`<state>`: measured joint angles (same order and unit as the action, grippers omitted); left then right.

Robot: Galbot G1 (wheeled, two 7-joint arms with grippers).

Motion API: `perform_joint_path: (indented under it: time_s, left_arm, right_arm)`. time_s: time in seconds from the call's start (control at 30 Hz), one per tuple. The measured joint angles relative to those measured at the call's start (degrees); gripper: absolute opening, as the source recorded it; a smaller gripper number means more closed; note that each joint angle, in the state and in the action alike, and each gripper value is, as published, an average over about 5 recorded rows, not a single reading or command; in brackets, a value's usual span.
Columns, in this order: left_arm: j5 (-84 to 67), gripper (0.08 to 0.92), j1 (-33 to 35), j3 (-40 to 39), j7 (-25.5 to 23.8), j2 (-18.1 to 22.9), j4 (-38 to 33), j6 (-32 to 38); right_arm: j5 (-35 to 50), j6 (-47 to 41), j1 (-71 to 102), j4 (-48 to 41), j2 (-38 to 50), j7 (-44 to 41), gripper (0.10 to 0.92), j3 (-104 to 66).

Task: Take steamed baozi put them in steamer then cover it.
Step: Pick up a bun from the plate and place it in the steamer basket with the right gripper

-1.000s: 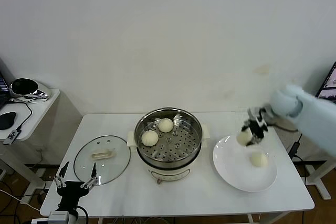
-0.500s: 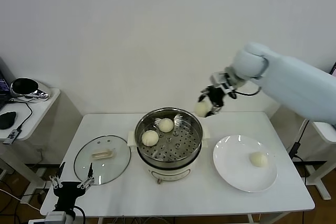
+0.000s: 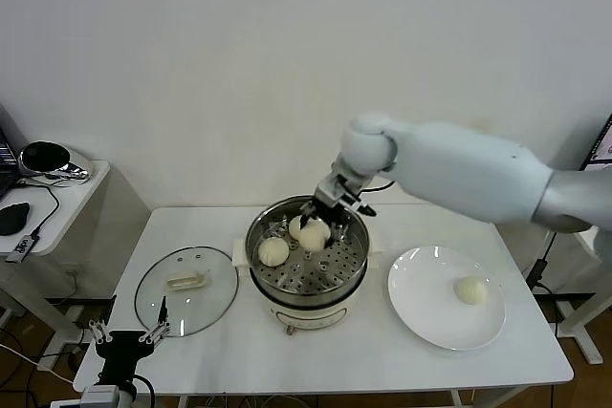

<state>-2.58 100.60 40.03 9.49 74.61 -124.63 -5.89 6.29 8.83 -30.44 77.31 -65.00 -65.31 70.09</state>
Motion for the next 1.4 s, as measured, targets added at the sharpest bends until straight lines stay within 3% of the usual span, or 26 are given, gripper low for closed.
perform_joint_path:
  time_s: [0.57,0.83,0.97,1.17,1.4]
  left_arm:
    - [0.05,0.823,0.39,0.35,0.4,0.34,0.41,0.57]
    - [0.05,0.823,0.32,0.4,0.41,0.39,0.35,0.61]
    - [0.05,0.823,0.3,0.41,0.43,0.32,0.17,0.61]
    - [0.01,0.823,0.06,0.43,0.4,0.14,-0.11,0.61]
    - [-0.11,0.823,-0.35,0.11,0.25,-0.43,-0.29,0.49]
  right_arm:
    - [-7.45,10.92,2.76,-1.25,-5.43,0.12,0.653,3.77]
    - [-8.17,12.95,2.84,-0.75,-5.25,0.72,0.802,4.0]
    - [-7.83,13.16,1.74,-0.5,-4.76,0.65,0.821,3.18]
    - [-6.87,10.24,-0.97,0.36,-2.61,0.27,0.823,1.67]
    - [-4.41,-2.29,-3.97,3.35,4.73,0.72,0.823,0.22]
